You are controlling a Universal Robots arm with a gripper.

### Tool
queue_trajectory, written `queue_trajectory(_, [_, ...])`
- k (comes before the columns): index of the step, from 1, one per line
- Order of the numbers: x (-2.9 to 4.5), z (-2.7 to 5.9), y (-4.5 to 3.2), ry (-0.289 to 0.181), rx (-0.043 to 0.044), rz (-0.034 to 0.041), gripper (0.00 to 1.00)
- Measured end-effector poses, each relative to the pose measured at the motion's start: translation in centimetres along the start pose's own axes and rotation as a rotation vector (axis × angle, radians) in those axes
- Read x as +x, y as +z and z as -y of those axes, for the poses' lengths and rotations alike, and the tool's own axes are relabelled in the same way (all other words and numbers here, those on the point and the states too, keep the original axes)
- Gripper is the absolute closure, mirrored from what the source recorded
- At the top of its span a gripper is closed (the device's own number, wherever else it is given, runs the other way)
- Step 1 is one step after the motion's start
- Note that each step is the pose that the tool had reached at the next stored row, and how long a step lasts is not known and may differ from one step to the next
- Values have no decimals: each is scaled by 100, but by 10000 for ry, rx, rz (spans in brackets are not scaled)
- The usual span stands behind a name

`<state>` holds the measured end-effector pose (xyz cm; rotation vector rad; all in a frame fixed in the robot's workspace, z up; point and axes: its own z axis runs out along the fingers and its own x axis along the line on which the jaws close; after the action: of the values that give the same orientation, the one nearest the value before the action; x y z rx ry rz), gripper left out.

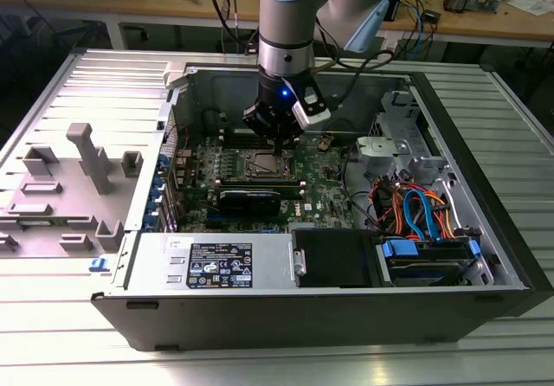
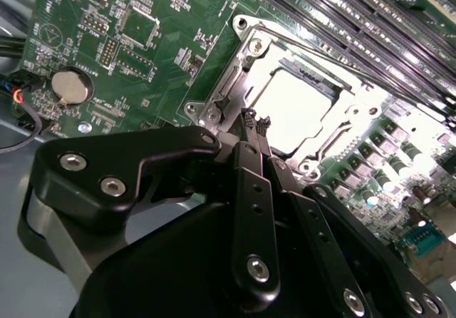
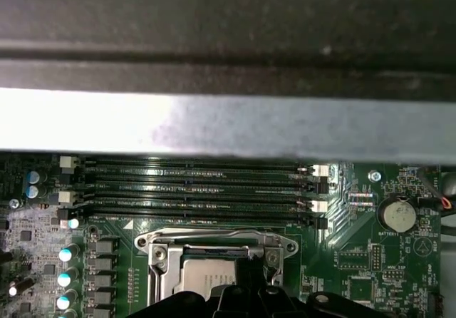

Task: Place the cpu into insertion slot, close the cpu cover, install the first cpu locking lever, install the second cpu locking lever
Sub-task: 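Install the second cpu locking lever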

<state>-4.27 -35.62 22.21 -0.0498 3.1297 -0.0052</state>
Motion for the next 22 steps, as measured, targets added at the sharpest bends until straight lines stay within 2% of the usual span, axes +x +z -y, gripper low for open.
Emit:
queue_trajectory(2, [0,1,-35,1,0,0,89])
queue_trajectory(13, [0,16,-35,0,3,0,89])
queue_trajectory(22, [3,108,-34,0,7,0,89])
